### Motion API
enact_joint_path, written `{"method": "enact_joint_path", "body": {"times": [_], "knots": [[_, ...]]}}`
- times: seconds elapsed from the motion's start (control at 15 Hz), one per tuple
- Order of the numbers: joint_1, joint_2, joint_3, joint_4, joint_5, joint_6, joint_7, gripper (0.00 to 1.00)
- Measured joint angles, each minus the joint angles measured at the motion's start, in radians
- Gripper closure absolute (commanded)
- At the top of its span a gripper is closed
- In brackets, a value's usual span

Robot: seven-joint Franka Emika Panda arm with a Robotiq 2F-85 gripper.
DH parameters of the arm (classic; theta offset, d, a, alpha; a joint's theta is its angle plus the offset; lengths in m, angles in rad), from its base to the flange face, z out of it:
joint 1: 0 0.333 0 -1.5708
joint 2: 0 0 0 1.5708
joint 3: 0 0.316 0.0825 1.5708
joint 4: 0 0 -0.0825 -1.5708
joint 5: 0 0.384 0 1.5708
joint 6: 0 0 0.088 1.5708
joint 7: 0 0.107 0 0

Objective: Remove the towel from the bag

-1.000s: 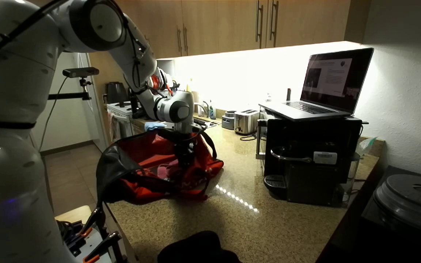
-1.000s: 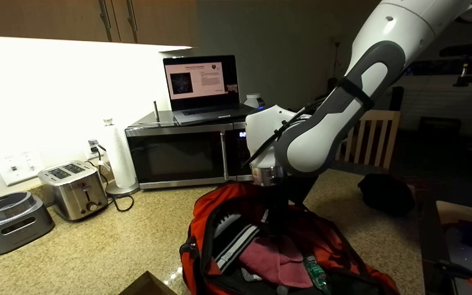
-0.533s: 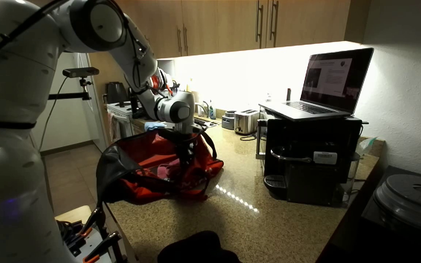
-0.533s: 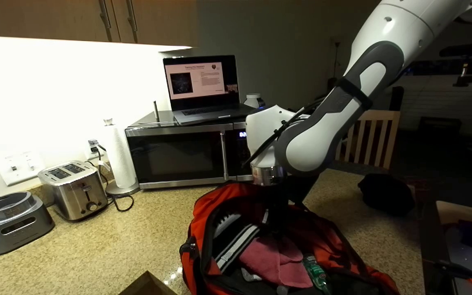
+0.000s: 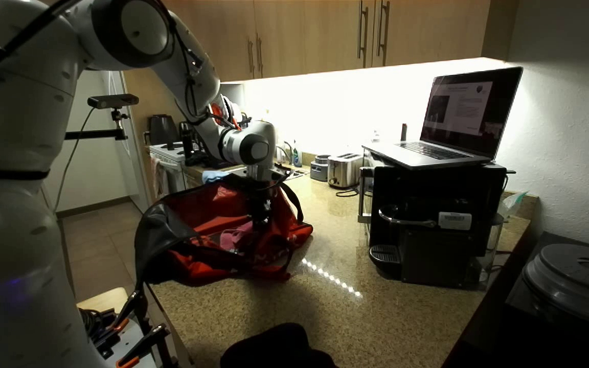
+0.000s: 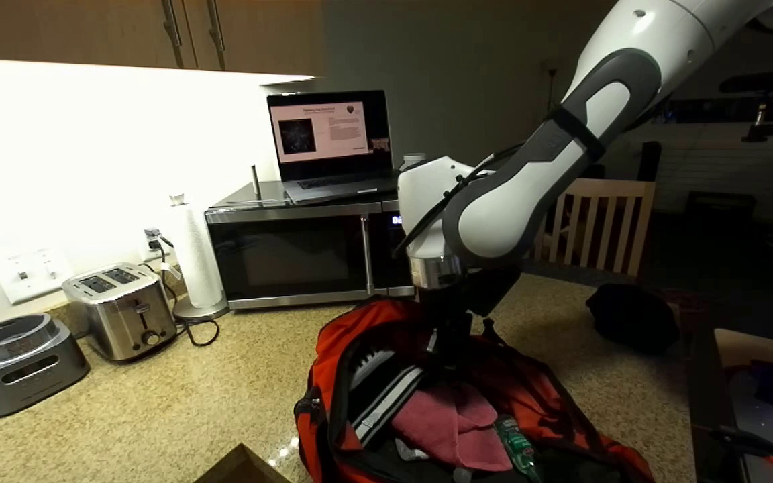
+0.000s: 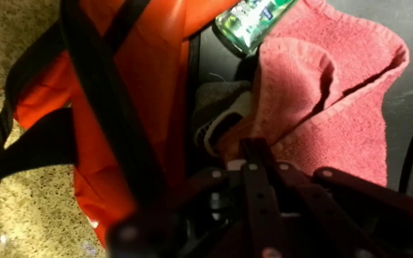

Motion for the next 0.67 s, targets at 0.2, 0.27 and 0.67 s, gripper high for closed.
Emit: {"method": "enact_joint_path", "body": {"times": [0.2,0.27,0.67], "knots": [[-0.001,-0.047,0.0,0.017,0.002,-0.086,0.0,0.95],[-0.001,-0.065,0.0,0.02,0.002,-0.111,0.0,0.95],[0.0,-0.121,0.004,0.028,-0.007,-0.183,0.0,0.45]]}}
